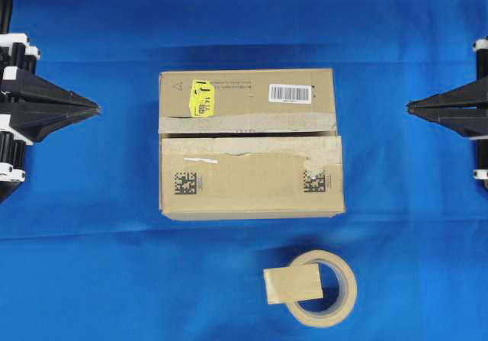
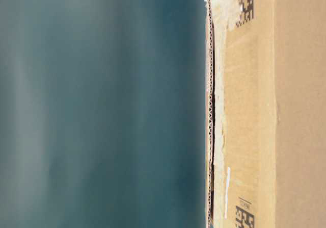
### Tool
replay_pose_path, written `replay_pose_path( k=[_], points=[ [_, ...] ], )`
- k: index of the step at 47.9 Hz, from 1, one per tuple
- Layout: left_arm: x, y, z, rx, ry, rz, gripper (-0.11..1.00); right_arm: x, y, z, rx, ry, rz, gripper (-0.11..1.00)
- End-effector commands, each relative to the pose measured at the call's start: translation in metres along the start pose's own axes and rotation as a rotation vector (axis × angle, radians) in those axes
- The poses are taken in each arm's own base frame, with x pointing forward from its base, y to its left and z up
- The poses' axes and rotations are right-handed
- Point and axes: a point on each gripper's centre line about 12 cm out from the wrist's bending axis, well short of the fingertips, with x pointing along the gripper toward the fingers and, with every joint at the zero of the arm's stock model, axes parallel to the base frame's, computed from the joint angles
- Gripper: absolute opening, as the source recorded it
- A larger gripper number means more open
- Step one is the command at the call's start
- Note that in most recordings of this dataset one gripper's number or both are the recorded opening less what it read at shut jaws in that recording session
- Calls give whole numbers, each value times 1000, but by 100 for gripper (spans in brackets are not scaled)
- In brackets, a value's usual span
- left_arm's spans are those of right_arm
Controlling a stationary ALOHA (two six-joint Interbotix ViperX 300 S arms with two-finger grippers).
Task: Apply tape along the seams of the closed cardboard box to seal it securely.
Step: 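Move the left gripper down toward the beige tape roll's loose tab, then close the left gripper on the tape roll's free end tab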
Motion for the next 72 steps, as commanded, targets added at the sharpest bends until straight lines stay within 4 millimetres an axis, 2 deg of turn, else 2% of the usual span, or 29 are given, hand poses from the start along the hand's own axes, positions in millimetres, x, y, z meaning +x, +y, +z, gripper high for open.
replay_pose_path(
  k=[1, 6, 13, 17, 34, 38, 40, 46, 48, 49, 54, 62, 72],
  points=[
    [2, 0, -3, 28, 23, -1, 0, 3, 1, 8, 10, -20, 4, -2],
    [3, -9, -2, 73, 20, -45, 0, 4, 1, 9, 11, 2, 4, -2],
    [3, -34, 6, 200, -62, -160, 0, 5, 1, 8, 11, 15, 2, -2],
    [4, -45, 9, 210, -98, -207, 0, 5, 1, 8, 11, 17, 4, -2],
    [27, -81, -8, 385, -110, -325, 2, 8, 1, 12, 11, 2, 4, -2],
    [33, -90, -13, 451, -129, -345, 15, 8, 1, 12, 11, -2, 4, -2],
    [38, -94, -17, 493, -128, -354, 25, 8, 1, 12, 11, -3, 4, -2],
    [58, -112, -33, 652, -96, -400, 65, 9, 1, 10, 11, 5, 4, -2],
    [66, -117, -40, 713, -85, -415, 74, 10, 1, 10, 11, 8, 4, -2],
    [71, -121, -43, 744, -81, -422, 75, 10, 1, 9, 11, 9, 4, -2],
    [98, -133, -68, 919, -39, -452, 63, 11, 1, 6, 11, 21, 4, -2],
    [136, -150, -101, 1045, 53, -512, 63, 13, 1, 2, 11, 37, 4, -2],
    [162, -158, -125, 1084, 178, -582, 63, 14, 1, 0, 11, 45, 4, -2]
  ],
)
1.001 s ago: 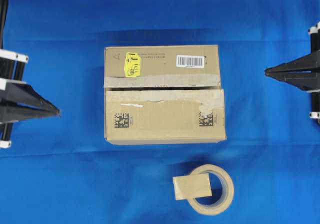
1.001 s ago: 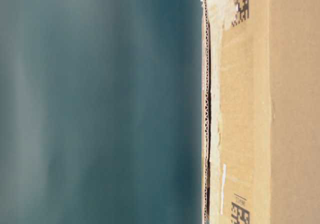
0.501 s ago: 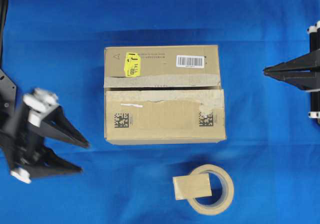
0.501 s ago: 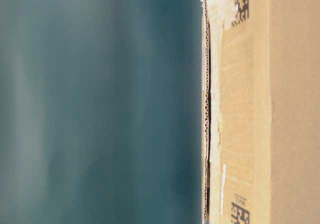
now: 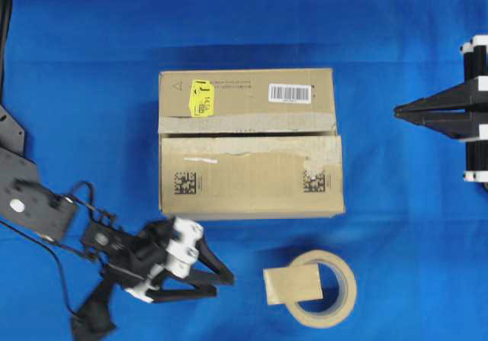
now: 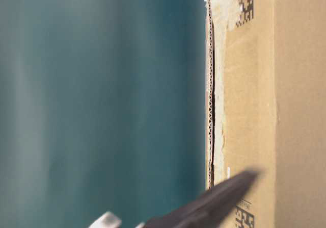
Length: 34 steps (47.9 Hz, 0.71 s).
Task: Apply tape along the seams of the closed cardboard box to seal it securely.
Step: 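Close the left gripper on the tape roll's free end tab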
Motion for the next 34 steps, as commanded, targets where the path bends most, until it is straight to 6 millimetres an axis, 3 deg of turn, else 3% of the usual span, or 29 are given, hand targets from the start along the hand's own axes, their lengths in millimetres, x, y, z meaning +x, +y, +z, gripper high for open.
replay_pose_path(
  k=[1, 20, 34],
  points=[
    [13, 7, -2, -5, 18, -7, 63, 2, 0, 8, 3, -25, 0, -2],
    [60, -6, -35, 59, 94, -56, 62, 4, 0, 3, 0, -5, 2, -2],
    [77, -8, -37, 106, 94, -62, 62, 4, 0, 2, -11, 2, 2, -2]
  ],
)
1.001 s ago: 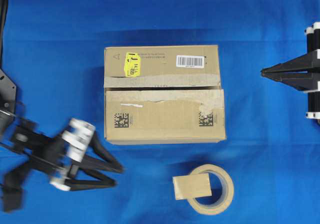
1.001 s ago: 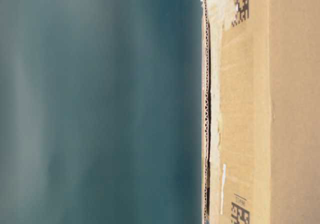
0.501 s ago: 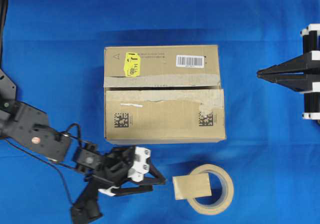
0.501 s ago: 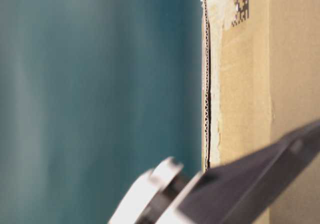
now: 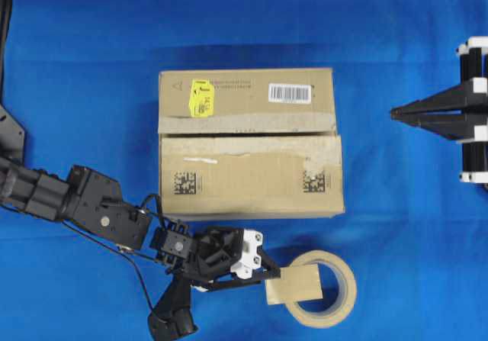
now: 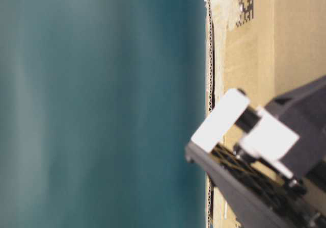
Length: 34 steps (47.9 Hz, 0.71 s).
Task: Apply tape along the seams of the closed cardboard box to seal it securely.
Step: 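Close the left gripper on the tape roll's free end tab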
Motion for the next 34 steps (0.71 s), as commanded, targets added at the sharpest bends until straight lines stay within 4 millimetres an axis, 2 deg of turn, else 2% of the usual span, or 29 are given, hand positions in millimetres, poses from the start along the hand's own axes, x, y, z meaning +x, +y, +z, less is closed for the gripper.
replay_pose_path(
  k=[1, 9, 13, 22, 25, 34],
  points=[
    [-1, 16, 7, 0, -18, 42, 62, 2, 0, 4, -3, -11, 2, -2],
    [0, 15, 7, 4, -18, 39, 59, 3, 0, 4, -3, -6, 2, -2],
    [-1, 14, 9, 6, -20, 33, 53, 3, 0, 3, -3, -3, 2, -2],
    [-1, 11, 16, 11, -33, 23, 12, 4, 0, 2, -3, 2, 2, -2],
    [0, 9, 16, 8, -28, 9, 2, 4, 0, 2, -1, 2, 2, -2],
    [0, 8, 16, 0, -21, -10, 0, 4, 0, 2, 2, 2, 2, -2]
  ],
)
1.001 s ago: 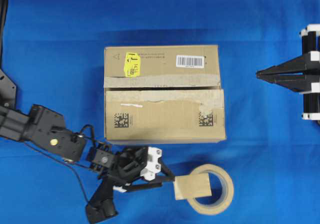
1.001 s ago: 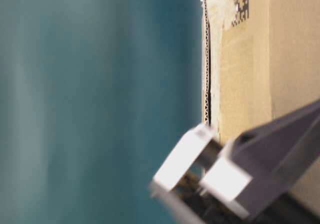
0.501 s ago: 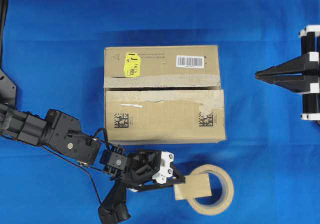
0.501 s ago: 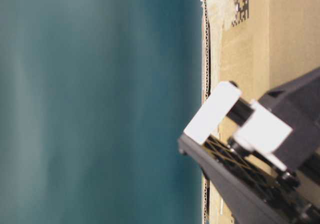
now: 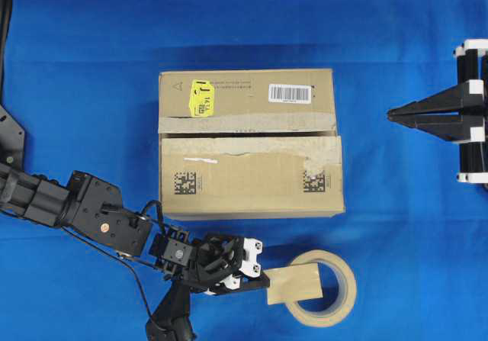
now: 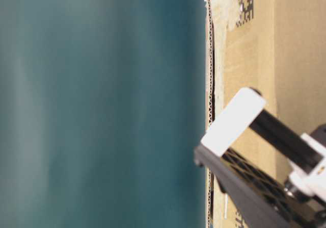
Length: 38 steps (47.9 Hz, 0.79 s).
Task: Apply tape along the seams of the closed cardboard box to seal it securely.
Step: 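Close the left gripper on the tape roll's free end tab, then pull the tape end up and over onto the box's top seam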
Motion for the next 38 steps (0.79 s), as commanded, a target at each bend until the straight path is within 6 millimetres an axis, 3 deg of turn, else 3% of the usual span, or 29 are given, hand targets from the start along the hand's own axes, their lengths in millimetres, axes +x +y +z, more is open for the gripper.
replay_pose_path(
  k=[1, 13, 38],
  points=[
    [-2, 14, 7, -4, -17, 33, 0, 1, 0, 6, 3, -15, 2, -2],
    [-9, 30, 12, -9, -30, 70, 0, 2, 2, 5, 6, -9, 10, -2],
    [-47, 95, 29, -4, -46, 145, 0, 2, 3, 5, 6, -9, 13, -2]
  ],
)
